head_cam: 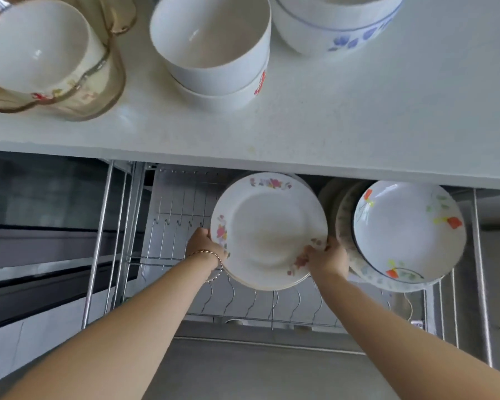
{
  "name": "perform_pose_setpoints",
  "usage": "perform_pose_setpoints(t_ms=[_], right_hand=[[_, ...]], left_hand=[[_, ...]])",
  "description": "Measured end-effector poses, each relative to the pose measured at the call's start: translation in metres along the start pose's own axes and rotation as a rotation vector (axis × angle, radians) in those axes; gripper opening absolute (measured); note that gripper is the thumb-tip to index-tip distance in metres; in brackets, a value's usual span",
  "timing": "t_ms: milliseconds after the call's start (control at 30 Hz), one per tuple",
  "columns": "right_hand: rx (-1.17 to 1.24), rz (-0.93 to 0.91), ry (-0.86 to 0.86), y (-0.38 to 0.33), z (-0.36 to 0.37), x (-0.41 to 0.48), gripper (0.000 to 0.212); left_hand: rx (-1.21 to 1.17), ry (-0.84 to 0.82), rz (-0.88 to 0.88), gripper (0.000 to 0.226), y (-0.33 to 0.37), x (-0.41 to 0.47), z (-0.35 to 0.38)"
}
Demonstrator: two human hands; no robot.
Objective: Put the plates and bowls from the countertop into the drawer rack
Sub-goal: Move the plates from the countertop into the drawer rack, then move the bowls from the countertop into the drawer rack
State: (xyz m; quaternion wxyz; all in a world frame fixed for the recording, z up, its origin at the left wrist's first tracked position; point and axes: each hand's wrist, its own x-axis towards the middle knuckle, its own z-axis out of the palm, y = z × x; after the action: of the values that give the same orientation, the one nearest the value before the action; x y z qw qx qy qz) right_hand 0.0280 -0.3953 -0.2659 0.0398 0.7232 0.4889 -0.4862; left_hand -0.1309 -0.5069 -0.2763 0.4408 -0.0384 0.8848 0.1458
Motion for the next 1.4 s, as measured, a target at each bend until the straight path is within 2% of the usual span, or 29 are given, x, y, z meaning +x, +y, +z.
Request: perform_pose_setpoints(t_ms=[200, 400, 500, 600, 733, 800, 900, 967, 1033, 1100, 1167, 1200, 1300, 1333, 1400], right_hand=[[0.057, 0.046, 0.154, 0.039, 0.041, 0.023, 0.026], [0.106, 0.037, 0.279, 0.008, 0.044, -0.005, 0.041], [0.212, 0.105, 0.261, 0.014, 0.049, -0.001, 0.043], [0.346, 0.213, 0.198, 0.021, 0.049, -0.002, 0.027], [0.407, 0.196, 0.192, 0.028, 0.049, -0.001, 0.034], [0.318, 0.169, 0.155, 0.026, 0.044, -0.006, 0.038], [0.109, 0.196, 0.021, 0.014, 0.03, -0.014, 0.045], [-0.064, 0.2, -0.08, -0.002, 0.014, -0.025, 0.046], [-0.238, 0.095, -0.191, -0.023, -0.006, -0.041, 0.046], [-0.331, -0.099, -0.238, -0.051, -0.031, -0.062, 0.039], [-0.223, -0.277, -0.237, -0.087, -0.061, -0.083, 0.018], [-0.122, -0.352, -0.199, -0.11, -0.077, -0.091, 0.016], [0.16, -0.475, -0.026, -0.178, -0.12, -0.092, 0.015], [0.222, -0.476, 0.0, -0.201, -0.131, -0.09, 0.028], [0.268, -0.407, -0.054, -0.237, -0.143, -0.083, 0.053]], left_hand=[[0.136, 0.014, 0.044, 0.048, 0.012, 0.013, -0.001], [0.117, -0.015, 0.115, 0.05, 0.02, 0.025, 0.001], [-0.212, -0.138, 0.073, 0.068, 0.014, 0.028, 0.005], [-0.533, -0.294, -0.023, 0.092, 0.007, 0.025, 0.01], [-0.678, -0.352, -0.019, 0.086, 0.004, 0.024, 0.012], [-0.593, -0.327, -0.014, 0.074, 0.003, 0.017, 0.009], [-0.058, -0.217, 0.035, 0.052, 0.013, -0.014, -0.005], [0.253, -0.272, 0.138, 0.044, 0.025, -0.042, -0.019], [0.36, -0.295, 0.304, 0.041, 0.042, -0.069, -0.034], [0.24, -0.246, 0.463, 0.036, 0.067, -0.1, -0.054], [-0.006, -0.191, 0.577, 0.027, 0.099, -0.132, -0.075], [-0.123, -0.192, 0.612, 0.028, 0.117, -0.145, -0.084], [-0.464, -0.252, 0.593, 0.061, 0.171, -0.167, -0.1], [-0.544, -0.277, 0.551, 0.066, 0.188, -0.168, -0.1], [-0.704, -0.338, 0.411, 0.066, 0.218, -0.166, -0.096]])
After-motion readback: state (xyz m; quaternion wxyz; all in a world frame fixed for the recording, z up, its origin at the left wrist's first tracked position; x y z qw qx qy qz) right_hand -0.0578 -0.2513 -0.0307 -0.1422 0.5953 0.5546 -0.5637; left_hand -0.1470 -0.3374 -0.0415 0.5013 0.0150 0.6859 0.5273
